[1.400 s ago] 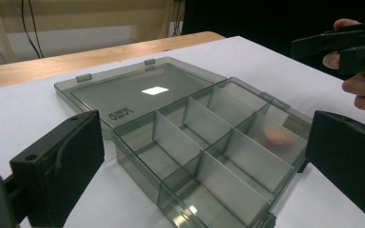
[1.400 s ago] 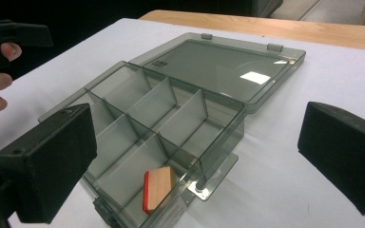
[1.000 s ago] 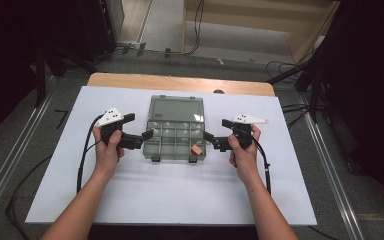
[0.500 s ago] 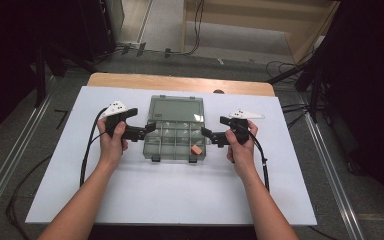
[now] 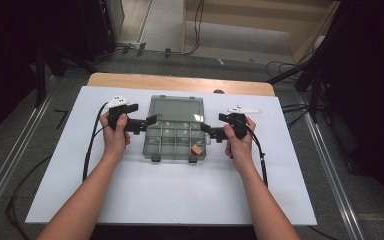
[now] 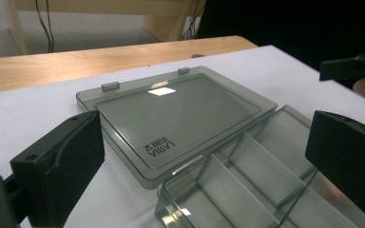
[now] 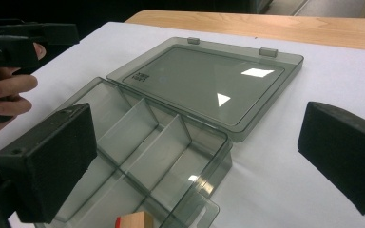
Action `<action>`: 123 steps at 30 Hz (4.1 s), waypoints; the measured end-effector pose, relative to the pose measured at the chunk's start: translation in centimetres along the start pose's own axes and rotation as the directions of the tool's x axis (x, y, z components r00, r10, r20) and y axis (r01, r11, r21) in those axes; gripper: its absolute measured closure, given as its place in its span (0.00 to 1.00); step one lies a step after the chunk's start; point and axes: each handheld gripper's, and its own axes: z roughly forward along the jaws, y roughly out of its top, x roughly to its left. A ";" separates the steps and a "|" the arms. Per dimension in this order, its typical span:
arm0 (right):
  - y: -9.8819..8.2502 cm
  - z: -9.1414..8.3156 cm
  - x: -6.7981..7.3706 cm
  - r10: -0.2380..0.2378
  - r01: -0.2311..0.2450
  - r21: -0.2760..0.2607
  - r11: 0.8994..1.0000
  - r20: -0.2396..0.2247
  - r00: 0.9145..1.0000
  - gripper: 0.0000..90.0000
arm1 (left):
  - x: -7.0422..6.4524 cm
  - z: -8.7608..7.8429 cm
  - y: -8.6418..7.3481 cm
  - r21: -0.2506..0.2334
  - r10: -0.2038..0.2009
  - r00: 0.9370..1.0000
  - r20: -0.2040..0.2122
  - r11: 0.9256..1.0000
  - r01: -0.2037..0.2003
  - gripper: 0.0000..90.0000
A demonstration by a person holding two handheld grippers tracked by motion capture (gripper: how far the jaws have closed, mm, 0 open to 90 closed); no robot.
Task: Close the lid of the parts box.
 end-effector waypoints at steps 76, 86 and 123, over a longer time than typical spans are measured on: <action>0.4 8.0 -3.2 0.275 -0.279 0.169 0.945 0.046 0.960 0.40 | 2.3 6.3 -0.9 0.216 -0.225 0.961 -0.161 0.942 0.257 0.44; 0.4 7.4 -2.9 0.211 -0.221 0.136 0.966 0.088 0.974 0.55 | 2.3 5.7 -0.5 0.184 -0.205 0.964 -0.170 0.954 0.235 0.56; 0.7 5.0 -1.9 0.081 -0.086 0.033 0.996 0.135 0.988 0.81 | 2.0 2.6 -0.5 0.068 -0.081 0.988 -0.130 0.994 0.091 0.93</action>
